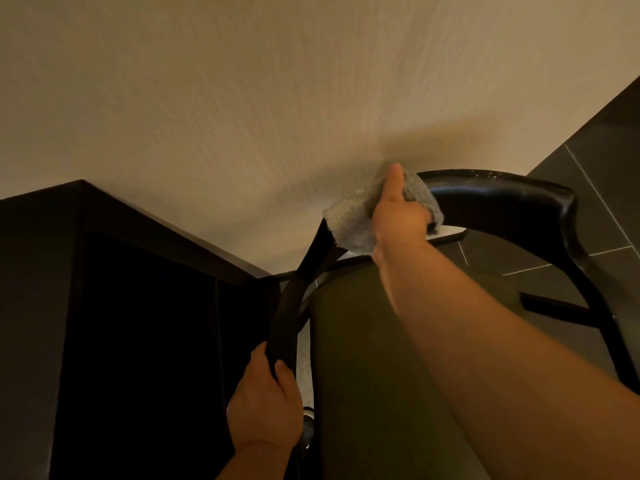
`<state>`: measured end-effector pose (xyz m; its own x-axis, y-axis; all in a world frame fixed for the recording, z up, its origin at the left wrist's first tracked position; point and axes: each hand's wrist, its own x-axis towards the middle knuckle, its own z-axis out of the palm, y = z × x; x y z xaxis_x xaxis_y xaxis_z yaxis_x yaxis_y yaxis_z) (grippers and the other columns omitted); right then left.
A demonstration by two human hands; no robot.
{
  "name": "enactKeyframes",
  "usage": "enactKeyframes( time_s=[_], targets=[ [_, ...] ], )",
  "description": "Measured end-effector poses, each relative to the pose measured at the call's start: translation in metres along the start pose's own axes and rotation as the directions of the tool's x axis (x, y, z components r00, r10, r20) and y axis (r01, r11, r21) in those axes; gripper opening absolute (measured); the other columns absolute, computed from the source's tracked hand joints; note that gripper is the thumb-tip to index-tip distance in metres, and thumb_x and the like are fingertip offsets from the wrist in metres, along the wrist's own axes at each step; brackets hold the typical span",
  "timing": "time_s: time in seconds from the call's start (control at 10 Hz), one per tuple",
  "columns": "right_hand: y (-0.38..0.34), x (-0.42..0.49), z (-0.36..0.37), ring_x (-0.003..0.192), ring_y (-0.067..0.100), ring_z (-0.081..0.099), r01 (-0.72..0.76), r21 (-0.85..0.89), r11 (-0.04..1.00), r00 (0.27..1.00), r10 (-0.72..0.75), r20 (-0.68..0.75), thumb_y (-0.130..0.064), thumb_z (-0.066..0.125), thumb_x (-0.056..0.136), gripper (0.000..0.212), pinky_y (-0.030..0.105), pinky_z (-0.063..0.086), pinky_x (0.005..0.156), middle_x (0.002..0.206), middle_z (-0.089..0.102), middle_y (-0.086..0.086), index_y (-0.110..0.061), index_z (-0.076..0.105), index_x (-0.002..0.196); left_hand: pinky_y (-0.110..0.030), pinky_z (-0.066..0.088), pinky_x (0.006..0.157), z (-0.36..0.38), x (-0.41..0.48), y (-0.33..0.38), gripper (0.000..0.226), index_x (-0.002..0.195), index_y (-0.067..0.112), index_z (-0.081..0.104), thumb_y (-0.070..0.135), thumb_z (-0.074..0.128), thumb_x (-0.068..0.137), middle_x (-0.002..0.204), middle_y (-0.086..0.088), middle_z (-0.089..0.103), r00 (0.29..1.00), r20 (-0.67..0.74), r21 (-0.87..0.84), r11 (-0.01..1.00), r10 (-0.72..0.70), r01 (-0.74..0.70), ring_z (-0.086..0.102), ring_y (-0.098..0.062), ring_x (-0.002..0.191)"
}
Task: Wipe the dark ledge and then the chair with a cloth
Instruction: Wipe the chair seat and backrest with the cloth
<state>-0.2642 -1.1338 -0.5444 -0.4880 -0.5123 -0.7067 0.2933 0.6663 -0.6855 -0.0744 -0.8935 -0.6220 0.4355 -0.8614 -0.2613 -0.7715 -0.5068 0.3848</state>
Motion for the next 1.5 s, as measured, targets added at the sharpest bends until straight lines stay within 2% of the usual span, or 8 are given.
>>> enactKeyframes(
  time_s=[0.2, 0.5, 0.7, 0.8, 0.9, 1.2, 1.3, 1.5],
  targets=[
    [0.036, -0.025, 0.030, 0.143, 0.034, 0.040, 0.033, -0.068, 0.997, 0.982, -0.020, 0.187, -0.086, 0.061, 0.072, 0.134, 0.053, 0.037, 0.118, 0.164, 0.025, 0.013, -0.013, -0.007, 0.162, -0.035, 0.057, 0.074, -0.005, 0.001, 0.004, 0.049, 0.151, 0.026, 0.043, 0.037, 0.040, 0.103, 0.129, 0.001, 0.062, 0.997, 0.014, 0.020, 0.997, 0.075, -0.075, 0.065, -0.014, 0.092],
    [0.000, 0.020, -0.011, 0.136, 0.037, 0.049, 0.041, 0.013, 0.999, 0.996, -0.039, -0.083, -0.095, 0.044, 0.072, 0.131, 0.053, 0.044, 0.112, 0.158, 0.036, 0.019, -0.002, 0.009, 0.159, -0.037, 0.035, 0.122, -0.058, 0.093, 0.153, 0.058, 0.161, 0.026, 0.038, 0.053, 0.029, 0.109, 0.161, 0.004, 0.044, 0.905, 0.070, -0.240, 0.887, 0.420, -0.394, 0.042, -0.015, 0.146],
    [0.007, 0.014, -0.007, 0.132, 0.037, 0.053, 0.053, -0.036, 0.998, 0.998, -0.052, 0.033, -0.099, 0.046, 0.060, 0.143, 0.049, 0.045, 0.111, 0.155, 0.042, 0.021, -0.002, 0.012, 0.160, -0.039, 0.051, 0.090, -0.072, 0.134, 0.241, 0.063, 0.110, 0.023, 0.068, 0.058, 0.016, 0.110, 0.116, -0.009, 0.071, 0.823, 0.315, -0.079, 0.877, 0.472, -0.473, 0.064, -0.026, 0.100],
    [-0.013, 0.042, -0.046, 0.141, 0.042, 0.043, -0.025, 0.056, 0.998, 0.985, 0.035, -0.170, -0.092, 0.047, 0.075, 0.134, 0.053, 0.041, 0.114, 0.162, 0.029, 0.023, 0.001, 0.003, 0.160, -0.037, 0.051, 0.090, -0.067, 0.146, 0.258, 0.074, 0.124, 0.018, 0.069, 0.063, 0.011, 0.108, 0.123, -0.012, 0.070, 0.794, 0.353, 0.036, 0.841, 0.495, -0.540, 0.062, -0.026, 0.102],
    [-0.019, 0.050, -0.062, 0.130, 0.042, 0.053, 0.018, 0.120, 0.993, 0.976, 0.009, -0.217, -0.088, 0.039, 0.084, 0.115, 0.051, 0.047, 0.108, 0.146, 0.049, 0.028, 0.008, 0.037, 0.146, -0.035, 0.046, 0.086, -0.055, 0.154, 0.265, 0.074, 0.137, 0.021, 0.063, 0.064, 0.010, 0.107, 0.131, -0.011, 0.068, 0.754, 0.384, 0.099, 0.788, 0.534, -0.608, 0.062, -0.028, 0.108],
    [-0.027, 0.033, -0.044, 0.147, 0.035, 0.035, -0.068, 0.220, 0.973, 0.984, 0.101, -0.145, -0.084, 0.050, 0.083, 0.124, 0.045, 0.034, 0.120, 0.165, 0.023, 0.019, -0.001, 0.001, 0.161, -0.043, 0.053, 0.086, -0.043, 0.157, 0.266, 0.070, 0.090, 0.029, 0.062, 0.065, 0.004, 0.105, 0.099, -0.007, 0.069, 0.743, 0.396, 0.174, 0.750, 0.540, -0.638, 0.063, -0.028, 0.093],
    [-0.032, 0.053, -0.077, 0.141, 0.042, 0.043, -0.064, 0.378, 0.924, 0.942, 0.181, -0.284, -0.066, 0.050, 0.097, 0.095, 0.048, 0.042, 0.113, 0.157, 0.035, 0.026, -0.005, 0.016, 0.161, -0.042, 0.052, 0.078, -0.041, 0.158, 0.267, 0.073, 0.075, 0.021, 0.056, 0.064, 0.005, 0.106, 0.079, -0.004, 0.063, 0.743, 0.415, 0.181, 0.753, 0.525, -0.633, 0.061, -0.024, 0.078],
    [-0.027, 0.036, -0.069, 0.116, 0.040, 0.062, -0.039, 0.140, 0.989, 0.977, 0.068, -0.203, -0.082, 0.047, 0.086, 0.095, 0.048, 0.052, 0.095, 0.126, 0.064, 0.023, 0.003, 0.057, 0.127, -0.035, 0.040, 0.063, -0.037, 0.159, 0.264, 0.074, 0.077, 0.022, 0.059, 0.064, 0.006, 0.106, 0.076, -0.005, 0.063, 0.748, 0.380, 0.240, 0.723, 0.544, -0.648, 0.055, -0.017, 0.067]
  ],
)
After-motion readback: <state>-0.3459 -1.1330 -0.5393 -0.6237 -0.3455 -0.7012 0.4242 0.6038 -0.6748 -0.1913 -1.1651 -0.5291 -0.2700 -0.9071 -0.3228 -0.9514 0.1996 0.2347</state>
